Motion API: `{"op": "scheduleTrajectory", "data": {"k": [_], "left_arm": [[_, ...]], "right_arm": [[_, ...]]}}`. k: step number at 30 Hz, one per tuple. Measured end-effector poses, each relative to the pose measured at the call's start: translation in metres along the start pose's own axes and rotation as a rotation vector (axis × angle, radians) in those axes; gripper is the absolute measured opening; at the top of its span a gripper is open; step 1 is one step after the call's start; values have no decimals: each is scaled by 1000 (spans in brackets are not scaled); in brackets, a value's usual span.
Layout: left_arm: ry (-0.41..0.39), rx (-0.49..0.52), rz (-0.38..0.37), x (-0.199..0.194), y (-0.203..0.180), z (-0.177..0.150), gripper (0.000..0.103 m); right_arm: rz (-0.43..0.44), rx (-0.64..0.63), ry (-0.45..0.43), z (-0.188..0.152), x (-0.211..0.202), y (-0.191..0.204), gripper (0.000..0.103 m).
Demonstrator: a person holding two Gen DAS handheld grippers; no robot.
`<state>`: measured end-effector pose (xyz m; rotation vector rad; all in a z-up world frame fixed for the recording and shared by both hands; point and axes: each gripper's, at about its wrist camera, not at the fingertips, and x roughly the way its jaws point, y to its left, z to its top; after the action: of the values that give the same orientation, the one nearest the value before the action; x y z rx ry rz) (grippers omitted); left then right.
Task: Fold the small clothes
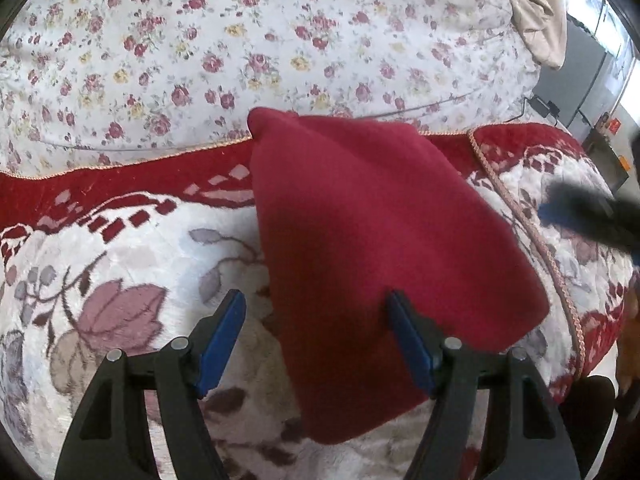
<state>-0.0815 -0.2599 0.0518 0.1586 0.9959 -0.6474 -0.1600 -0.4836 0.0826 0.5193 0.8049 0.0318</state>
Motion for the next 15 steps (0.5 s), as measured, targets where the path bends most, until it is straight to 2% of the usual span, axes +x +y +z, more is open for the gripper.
{"op": "scheduleTrajectory", "data": {"k": [2,3,4,5,7,8,11,13,15], "left_arm": [[6,3,0,4,-2,-1,72],[8,4,1,5,-2,-1,73],[8,4,2,5,-2,-1,73],[9,3,3,6,-2,-1,74],[18,3,-5,5,0,-1,74],[20,7,-9,4,0,-1,74],[-6,23,-1,0,0,-1,77],[-17,6,1,3,1,1,78],[0,-19,-3,9,2,3,78]], "right_arm": [[-53,2,30,15,34,-1,73],[-73,10,49,17,47,-5,69],[-83,26,73,19,61,-9,49],[-66,54,104,17,74,-18,35],[-58,36,81,9,71,-18,18],[-49,5,74,4,63,-15,13],[-55,-18,44,-8,40,-15,12],[-115,-38,44,-10,47,-17,12],[-111,-26,53,-8,55,-19,12]]}}
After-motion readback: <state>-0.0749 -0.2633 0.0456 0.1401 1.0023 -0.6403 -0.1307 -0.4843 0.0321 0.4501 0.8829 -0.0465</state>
